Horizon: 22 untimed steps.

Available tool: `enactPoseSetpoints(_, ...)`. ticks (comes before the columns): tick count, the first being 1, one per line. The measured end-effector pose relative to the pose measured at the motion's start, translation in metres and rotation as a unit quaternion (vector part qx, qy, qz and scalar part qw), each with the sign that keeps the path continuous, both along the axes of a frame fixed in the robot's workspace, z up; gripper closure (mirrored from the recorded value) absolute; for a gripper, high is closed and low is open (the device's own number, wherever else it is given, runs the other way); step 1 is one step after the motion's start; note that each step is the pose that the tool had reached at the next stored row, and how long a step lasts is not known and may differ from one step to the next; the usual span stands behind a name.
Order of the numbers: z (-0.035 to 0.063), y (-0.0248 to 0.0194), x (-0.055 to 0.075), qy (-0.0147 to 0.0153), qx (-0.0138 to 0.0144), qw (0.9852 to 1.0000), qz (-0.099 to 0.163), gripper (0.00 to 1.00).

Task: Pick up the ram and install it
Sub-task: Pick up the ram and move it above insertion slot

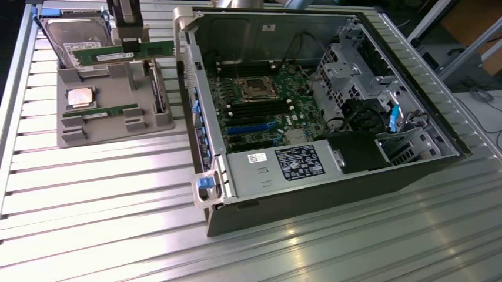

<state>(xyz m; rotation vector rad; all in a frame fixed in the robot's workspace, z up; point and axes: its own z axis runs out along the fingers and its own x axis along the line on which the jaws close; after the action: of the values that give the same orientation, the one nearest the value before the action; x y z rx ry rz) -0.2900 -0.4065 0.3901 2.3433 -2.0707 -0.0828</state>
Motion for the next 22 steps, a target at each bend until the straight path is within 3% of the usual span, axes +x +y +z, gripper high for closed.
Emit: enactPoseSetpoints(22,0.0000,0.0000,0.059,0.0000,-0.0014,1.0000,0.000,0.87)
